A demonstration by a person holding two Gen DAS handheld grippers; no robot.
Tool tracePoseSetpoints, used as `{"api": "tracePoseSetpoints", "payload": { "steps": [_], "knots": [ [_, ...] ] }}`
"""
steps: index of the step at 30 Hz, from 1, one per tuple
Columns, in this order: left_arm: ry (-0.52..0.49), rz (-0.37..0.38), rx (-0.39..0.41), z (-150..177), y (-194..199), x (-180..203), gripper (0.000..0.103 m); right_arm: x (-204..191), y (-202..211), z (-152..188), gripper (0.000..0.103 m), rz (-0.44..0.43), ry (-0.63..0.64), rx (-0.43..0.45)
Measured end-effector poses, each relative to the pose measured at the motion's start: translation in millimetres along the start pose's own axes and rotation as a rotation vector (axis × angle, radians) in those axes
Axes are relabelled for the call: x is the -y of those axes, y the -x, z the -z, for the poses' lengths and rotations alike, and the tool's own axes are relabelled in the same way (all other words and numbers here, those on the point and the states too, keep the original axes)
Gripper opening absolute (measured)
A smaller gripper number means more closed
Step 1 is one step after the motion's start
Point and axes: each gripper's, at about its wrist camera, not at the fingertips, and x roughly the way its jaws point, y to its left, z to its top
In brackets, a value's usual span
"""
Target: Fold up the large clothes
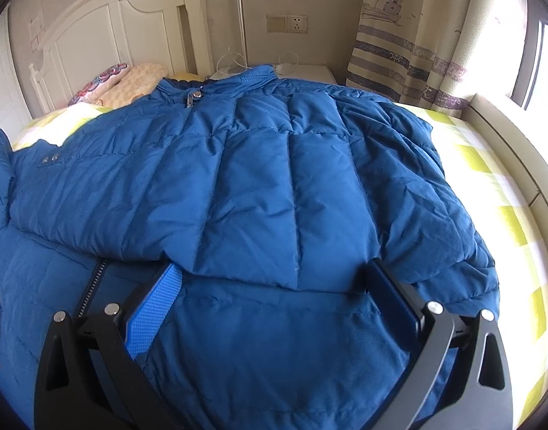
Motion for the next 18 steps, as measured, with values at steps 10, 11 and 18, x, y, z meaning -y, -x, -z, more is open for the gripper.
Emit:
{"api": "tracePoseSetpoints", "payload": {
  "steps": [10, 11, 18],
  "knots": [
    [0.005, -0.042, 0.000, -45, -69, -12, 0.098, -2, 0, 0, 0.101, 0.015, 0.006, 0.000],
    [-0.006, -0.061, -0.003, -47, -79, -8, 0.082, -3, 0, 0, 0.101, 0.015, 0.006, 0.000],
    [-0.167, -0.079, 0.066, -69, -75, 55, 0.007, -2, 3, 1, 0.101, 0.000, -0.001, 0.012]
  ]
}}
